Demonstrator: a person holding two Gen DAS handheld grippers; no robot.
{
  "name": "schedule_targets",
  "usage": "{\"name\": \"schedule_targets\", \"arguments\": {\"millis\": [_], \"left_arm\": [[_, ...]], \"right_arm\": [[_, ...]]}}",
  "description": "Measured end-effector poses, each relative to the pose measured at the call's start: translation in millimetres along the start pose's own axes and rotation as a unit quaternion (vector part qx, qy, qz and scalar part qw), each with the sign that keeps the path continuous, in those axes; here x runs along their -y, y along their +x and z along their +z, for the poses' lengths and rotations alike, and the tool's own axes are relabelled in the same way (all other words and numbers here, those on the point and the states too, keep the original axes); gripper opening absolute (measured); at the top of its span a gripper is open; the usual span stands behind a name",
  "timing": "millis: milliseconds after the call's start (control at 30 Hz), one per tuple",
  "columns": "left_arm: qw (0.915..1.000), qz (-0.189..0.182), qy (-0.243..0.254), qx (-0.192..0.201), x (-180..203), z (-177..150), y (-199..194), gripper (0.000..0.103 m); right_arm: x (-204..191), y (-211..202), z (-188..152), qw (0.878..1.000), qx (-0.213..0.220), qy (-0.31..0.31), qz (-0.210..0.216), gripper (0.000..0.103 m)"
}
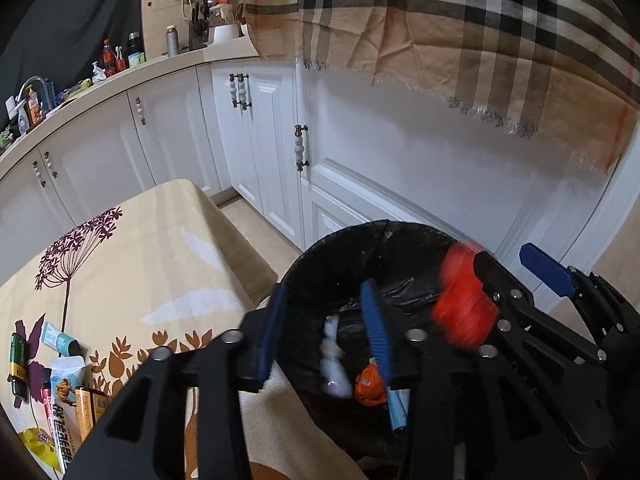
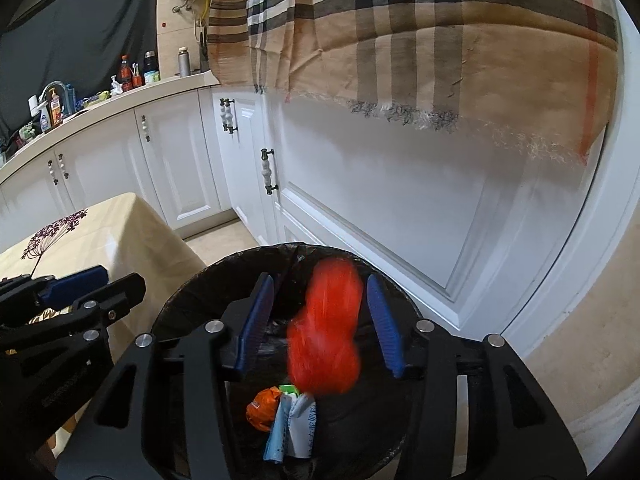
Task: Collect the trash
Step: 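Open both tools over the black bin to drop the red bag and silver wrapper, then grasp the white paper tube on the table with the right tool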
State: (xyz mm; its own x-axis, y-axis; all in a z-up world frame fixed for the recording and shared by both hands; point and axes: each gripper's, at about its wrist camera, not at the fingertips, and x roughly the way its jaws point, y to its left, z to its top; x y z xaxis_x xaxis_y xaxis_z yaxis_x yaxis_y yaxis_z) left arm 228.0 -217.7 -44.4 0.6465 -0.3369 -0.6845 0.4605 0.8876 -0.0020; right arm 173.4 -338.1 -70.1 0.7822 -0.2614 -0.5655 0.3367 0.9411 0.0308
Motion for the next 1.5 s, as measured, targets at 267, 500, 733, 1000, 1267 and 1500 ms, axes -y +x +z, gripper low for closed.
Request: {"name": "schedule_targets", "arguments": {"millis": [267,500,733,1000,1267,1500], "left_arm": [[0.9995,0.003,-0.012,0.028,-10,-1,-29,0.056],[0.9977,0.033,-0.029,0.053,-39,-16,-71,0.062],[0.9933,0.079,-0.063,0.055,-86,-48,-108,0.065],[0.9847,0.132,-0.106,0.043,-139,-90,-142,0.066],[0.9753,0.169,-0.140,0.026,-179,-127,-163,0.066],[0.9678,0.190,-0.164,0.014,-208,-151,-174,0.066]], "right_arm": [[-7,-15,1,1.000,0.002,-0.007,0.008,0.049],[-32,-44,-4,0.999,0.003,-0.021,0.044,0.050],[-71,-76,-15,0.995,0.000,-0.059,0.083,0.050],[-113,-104,-30,0.988,-0.012,-0.097,0.122,0.050],[-153,-117,-55,0.977,-0.044,-0.133,0.158,0.050],[-175,-115,-69,0.970,-0.076,-0.160,0.165,0.050]]}}
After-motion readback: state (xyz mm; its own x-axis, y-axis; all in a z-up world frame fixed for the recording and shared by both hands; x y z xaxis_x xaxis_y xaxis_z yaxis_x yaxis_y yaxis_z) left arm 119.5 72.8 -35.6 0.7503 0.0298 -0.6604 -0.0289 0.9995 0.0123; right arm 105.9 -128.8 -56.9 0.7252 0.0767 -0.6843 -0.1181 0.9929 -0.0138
